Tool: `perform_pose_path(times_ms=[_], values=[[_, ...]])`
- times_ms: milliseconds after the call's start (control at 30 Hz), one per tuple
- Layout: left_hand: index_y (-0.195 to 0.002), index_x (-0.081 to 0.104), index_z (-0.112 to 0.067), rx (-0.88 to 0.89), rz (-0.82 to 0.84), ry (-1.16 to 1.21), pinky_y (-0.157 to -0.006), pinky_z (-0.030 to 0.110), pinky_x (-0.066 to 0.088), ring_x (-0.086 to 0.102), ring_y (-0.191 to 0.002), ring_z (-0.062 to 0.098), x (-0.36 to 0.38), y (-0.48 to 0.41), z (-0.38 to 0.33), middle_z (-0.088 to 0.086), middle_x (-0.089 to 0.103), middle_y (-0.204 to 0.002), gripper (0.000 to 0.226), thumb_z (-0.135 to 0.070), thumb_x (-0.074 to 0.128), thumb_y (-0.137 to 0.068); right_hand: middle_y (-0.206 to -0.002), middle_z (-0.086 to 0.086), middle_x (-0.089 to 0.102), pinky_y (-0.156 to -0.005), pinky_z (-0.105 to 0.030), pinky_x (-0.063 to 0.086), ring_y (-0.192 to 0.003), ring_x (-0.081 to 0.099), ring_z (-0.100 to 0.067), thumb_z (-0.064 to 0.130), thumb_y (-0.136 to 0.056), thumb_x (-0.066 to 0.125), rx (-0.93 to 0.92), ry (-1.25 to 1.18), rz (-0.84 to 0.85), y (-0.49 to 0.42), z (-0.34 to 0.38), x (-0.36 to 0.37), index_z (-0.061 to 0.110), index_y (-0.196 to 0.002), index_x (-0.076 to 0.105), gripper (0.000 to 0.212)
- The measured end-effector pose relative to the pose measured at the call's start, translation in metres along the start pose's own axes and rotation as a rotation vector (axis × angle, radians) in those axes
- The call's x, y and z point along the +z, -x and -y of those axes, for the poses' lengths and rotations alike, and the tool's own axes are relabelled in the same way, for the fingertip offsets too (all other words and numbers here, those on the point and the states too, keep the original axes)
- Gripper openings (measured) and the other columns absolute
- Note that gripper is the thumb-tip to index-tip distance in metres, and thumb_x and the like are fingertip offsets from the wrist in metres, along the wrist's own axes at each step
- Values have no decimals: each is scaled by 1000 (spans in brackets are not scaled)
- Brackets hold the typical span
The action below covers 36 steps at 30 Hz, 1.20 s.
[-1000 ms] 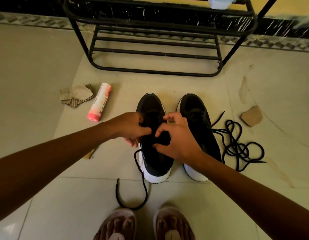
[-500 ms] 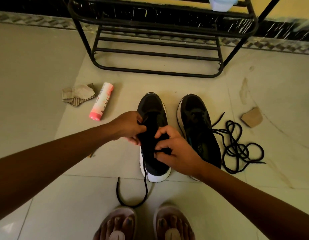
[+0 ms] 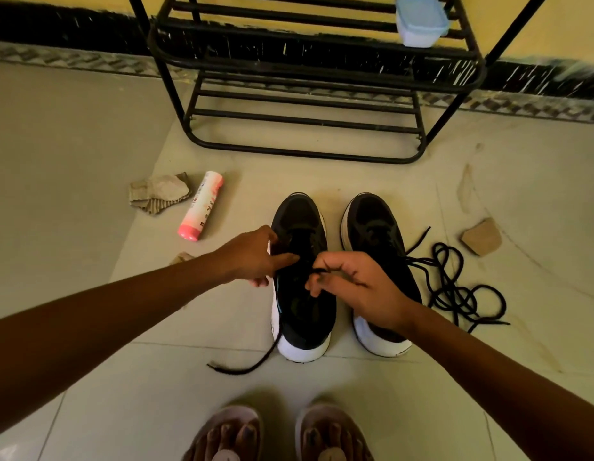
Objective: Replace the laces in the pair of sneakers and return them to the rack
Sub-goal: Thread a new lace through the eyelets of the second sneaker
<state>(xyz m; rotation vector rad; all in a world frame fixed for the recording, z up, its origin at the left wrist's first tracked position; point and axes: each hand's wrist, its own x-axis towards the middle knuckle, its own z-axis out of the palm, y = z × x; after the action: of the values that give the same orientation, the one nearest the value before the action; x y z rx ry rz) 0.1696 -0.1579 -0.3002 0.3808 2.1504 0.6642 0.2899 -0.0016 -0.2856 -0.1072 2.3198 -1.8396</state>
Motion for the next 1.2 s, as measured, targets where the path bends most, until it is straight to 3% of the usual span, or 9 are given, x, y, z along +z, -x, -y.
perform_pose_path(times_ms=[133, 233, 300, 367, 433, 600, 800, 967, 1200], values=[[-140, 37, -31, 423, -179, -334, -87, 28, 40, 47, -113, 21, -6, 4, -2, 5, 50, -124, 77, -40, 75, -73, -69, 5, 59, -71, -21, 46, -69, 58, -10, 12, -88, 48, -57, -34, -60, -11, 16, -1, 13, -80, 61, 16], [-117, 61, -15, 586, -149, -154, -75, 6, 35, 46, -94, -7, -7, 12, -18, -11, 51, -106, 44, -19, 77, -76, -67, 3, 57, -70, -22, 45, -66, 56, -10, 9, -88, 46, -110, -29, -113, -20, 31, -8, 8, -81, 62, 18], [-97, 64, -9, 581, -117, 7, -66, 3, 37, 54, -75, -14, -6, 17, -28, -16, 56, -85, 21, -12, 74, -78, -67, -7, 57, -69, -28, 46, -67, 56, -18, 10, -89, 46, -146, -1, -145, -25, 41, -13, 0, -83, 62, 20], [-83, 64, -20, 560, -148, 0, -61, 5, 36, 54, -65, -16, -8, 17, -31, -19, 57, -69, 8, -19, 72, -81, -68, -8, 59, -69, -32, 48, -68, 58, -22, 11, -90, 48, -180, 31, -181, -28, 51, -21, 2, -83, 63, 19], [-73, 62, -35, 574, -199, -9, -58, 6, 36, 54, -61, -15, -17, 17, -34, -20, 59, -63, 18, -21, 68, -84, -69, -1, 63, -69, -28, 50, -69, 61, -16, 12, -89, 52, -208, 105, -226, -30, 58, -28, 6, -83, 66, 17], [-93, 71, -15, 581, -249, 80, -59, 4, 41, 59, -62, -9, -50, 28, -47, -9, 67, -74, 15, -13, 57, -91, -66, 7, 64, -63, -15, 47, -63, 60, -5, 10, -90, 56, -207, 54, -383, -30, 68, -47, 9, -92, 69, 14], [-91, 66, -25, 561, -348, 246, -56, 9, 44, 55, -59, -6, -89, 49, -66, -14, 65, -64, 15, -20, 52, -92, -66, 1, 60, -63, -25, 50, -62, 55, -11, 2, -91, 51, -122, -227, -471, -33, 82, -63, 11, -95, 69, 20], [-90, 66, -27, 604, -425, 334, -55, 9, 43, 55, -60, -5, -111, 64, -87, -15, 66, -66, 17, -22, 50, -92, -66, 1, 59, -56, -21, 47, -60, 54, -9, 5, -87, 51, -90, -476, -443, -41, 105, -73, 10, -97, 68, 20], [-92, 68, -25, 677, -543, 486, -62, 16, 45, 56, -64, 1, -142, 78, -114, -11, 68, -72, 21, -23, 47, -92, -77, -3, 70, -56, -20, 48, -63, 59, -10, 13, -73, 58, -201, -492, -431, -61, 144, -83, 11, -93, 68, 22]])
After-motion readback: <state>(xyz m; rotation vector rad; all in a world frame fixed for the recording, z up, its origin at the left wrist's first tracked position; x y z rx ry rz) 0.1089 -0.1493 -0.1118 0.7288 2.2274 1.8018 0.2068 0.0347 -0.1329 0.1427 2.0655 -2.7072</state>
